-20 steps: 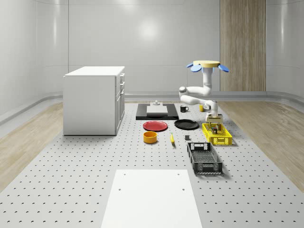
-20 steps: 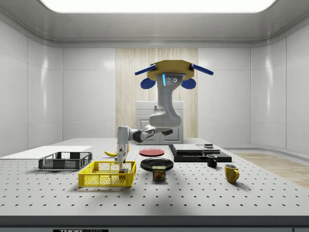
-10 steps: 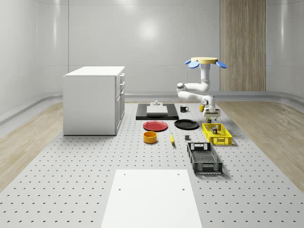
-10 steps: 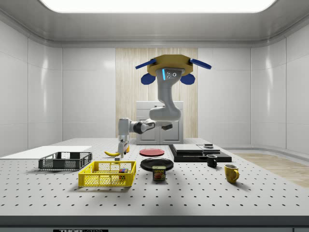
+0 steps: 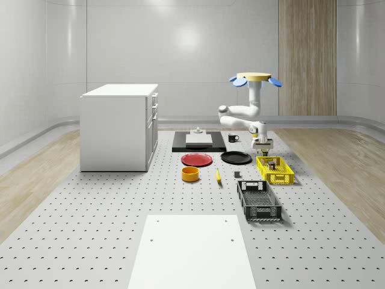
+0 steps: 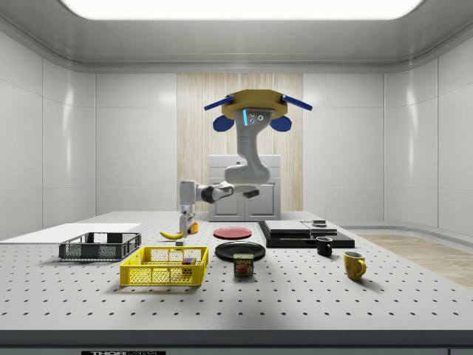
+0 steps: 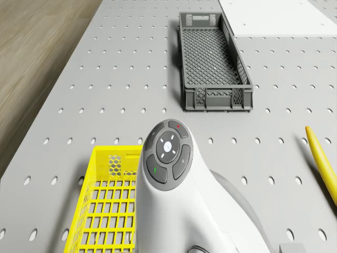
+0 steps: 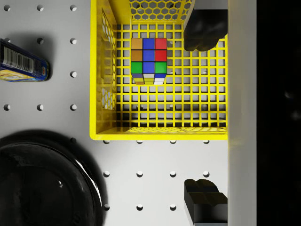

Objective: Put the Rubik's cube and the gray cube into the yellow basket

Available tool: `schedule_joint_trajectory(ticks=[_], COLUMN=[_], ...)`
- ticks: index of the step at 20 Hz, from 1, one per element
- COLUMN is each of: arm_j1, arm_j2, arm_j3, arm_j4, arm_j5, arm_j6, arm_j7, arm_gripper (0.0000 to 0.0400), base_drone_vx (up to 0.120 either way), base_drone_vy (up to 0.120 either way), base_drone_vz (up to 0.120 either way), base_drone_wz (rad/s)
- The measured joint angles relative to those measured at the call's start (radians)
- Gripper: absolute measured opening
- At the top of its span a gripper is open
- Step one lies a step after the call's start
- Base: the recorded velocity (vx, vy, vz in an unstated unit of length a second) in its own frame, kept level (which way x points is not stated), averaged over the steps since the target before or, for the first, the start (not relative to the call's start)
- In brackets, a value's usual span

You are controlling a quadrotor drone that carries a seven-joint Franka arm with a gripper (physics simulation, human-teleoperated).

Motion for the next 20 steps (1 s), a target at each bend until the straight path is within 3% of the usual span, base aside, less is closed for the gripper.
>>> schedule_joint_trajectory(ticks=[3, 14, 20], arm_j1=[0.000, 0.000, 0.000], arm_j2=[0.000, 0.000, 0.000], arm_j3=[0.000, 0.000, 0.000], arm_j4=[0.000, 0.000, 0.000], arm_j5=[0.000, 0.000, 0.000], arm_j6=[0.000, 0.000, -0.001], arm_j7=[0.000, 0.000, 0.000], arm_gripper=[0.0400, 0.0400, 0.0400], base_drone_vx=[0.107, 0.004, 0.120], base_drone_vy=[-0.120, -0.120, -0.120], base_drone_vz=[0.000, 0.000, 0.000], base_drone_wz=[0.000, 0.000, 0.000])
